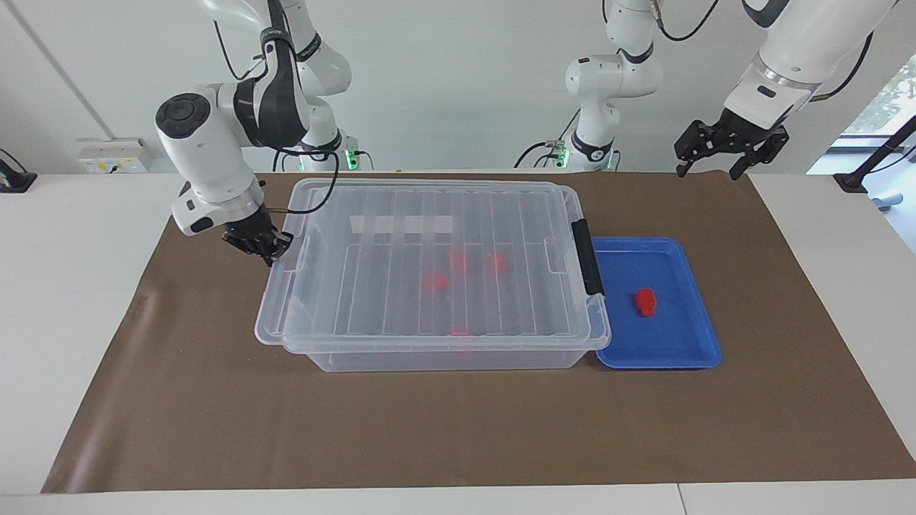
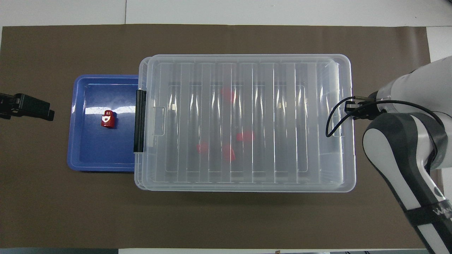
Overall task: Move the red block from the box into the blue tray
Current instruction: 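Slide the clear lid back over the box with the right gripper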
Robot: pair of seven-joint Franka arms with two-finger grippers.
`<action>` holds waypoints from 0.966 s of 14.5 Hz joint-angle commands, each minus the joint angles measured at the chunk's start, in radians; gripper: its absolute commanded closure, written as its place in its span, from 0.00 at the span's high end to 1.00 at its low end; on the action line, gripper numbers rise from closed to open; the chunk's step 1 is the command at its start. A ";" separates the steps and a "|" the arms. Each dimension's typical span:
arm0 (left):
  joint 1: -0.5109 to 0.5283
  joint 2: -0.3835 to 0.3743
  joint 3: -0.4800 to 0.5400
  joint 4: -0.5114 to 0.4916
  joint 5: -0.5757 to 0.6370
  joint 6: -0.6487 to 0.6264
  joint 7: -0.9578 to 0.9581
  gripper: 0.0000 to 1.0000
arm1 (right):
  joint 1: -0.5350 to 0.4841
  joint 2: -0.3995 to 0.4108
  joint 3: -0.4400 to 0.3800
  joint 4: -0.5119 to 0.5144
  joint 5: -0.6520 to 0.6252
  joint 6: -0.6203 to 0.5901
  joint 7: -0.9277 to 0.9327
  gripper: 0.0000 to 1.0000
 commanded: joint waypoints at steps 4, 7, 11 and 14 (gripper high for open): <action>0.008 -0.036 -0.007 -0.037 -0.011 -0.012 0.010 1.00 | 0.020 -0.020 0.005 -0.026 0.001 0.004 0.043 0.00; -0.001 -0.038 -0.007 -0.038 -0.008 -0.006 0.016 1.00 | 0.022 -0.020 0.005 -0.026 0.001 0.003 0.044 0.00; -0.001 -0.018 -0.003 -0.013 -0.005 -0.032 0.018 1.00 | 0.019 -0.020 0.005 -0.024 0.001 0.001 0.040 0.00; -0.001 0.002 -0.003 -0.002 -0.008 -0.029 0.018 1.00 | 0.005 -0.006 0.004 0.061 -0.001 -0.096 0.026 0.00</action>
